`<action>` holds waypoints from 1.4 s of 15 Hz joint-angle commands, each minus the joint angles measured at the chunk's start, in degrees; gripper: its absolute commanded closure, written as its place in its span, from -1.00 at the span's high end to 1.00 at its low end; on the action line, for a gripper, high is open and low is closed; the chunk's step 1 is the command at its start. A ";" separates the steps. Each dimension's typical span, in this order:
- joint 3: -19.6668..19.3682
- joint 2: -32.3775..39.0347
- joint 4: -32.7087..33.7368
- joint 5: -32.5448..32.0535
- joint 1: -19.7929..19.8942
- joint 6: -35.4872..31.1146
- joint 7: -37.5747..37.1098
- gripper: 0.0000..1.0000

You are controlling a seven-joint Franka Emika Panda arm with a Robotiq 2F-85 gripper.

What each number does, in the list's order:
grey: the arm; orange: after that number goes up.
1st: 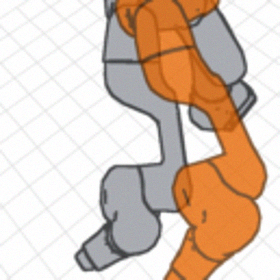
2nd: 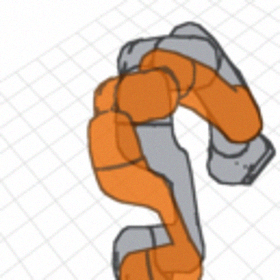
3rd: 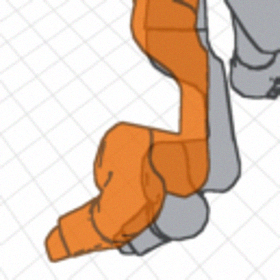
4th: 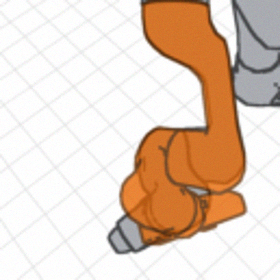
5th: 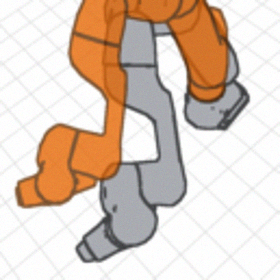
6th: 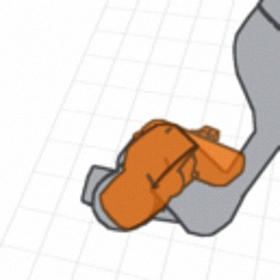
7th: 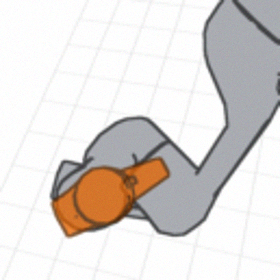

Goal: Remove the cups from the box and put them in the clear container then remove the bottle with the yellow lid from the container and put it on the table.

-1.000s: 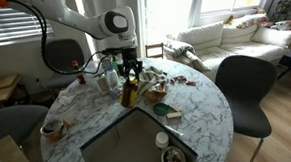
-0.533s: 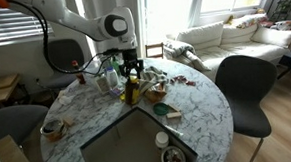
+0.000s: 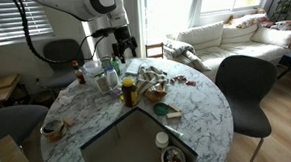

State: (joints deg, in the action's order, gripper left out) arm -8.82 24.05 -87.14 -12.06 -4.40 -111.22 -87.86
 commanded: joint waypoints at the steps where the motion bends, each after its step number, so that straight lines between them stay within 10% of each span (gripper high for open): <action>1: 3.13 -7.24 -4.07 0.90 0.67 -0.88 9.53 1.00; 15: 11.11 -14.04 -1.63 13.52 0.03 3.48 48.94 1.00; 21: 10.92 -14.68 0.13 9.47 -0.49 16.87 62.79 1.00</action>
State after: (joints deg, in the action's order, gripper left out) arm 2.33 10.31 -87.09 -0.49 -4.77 -99.37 -30.96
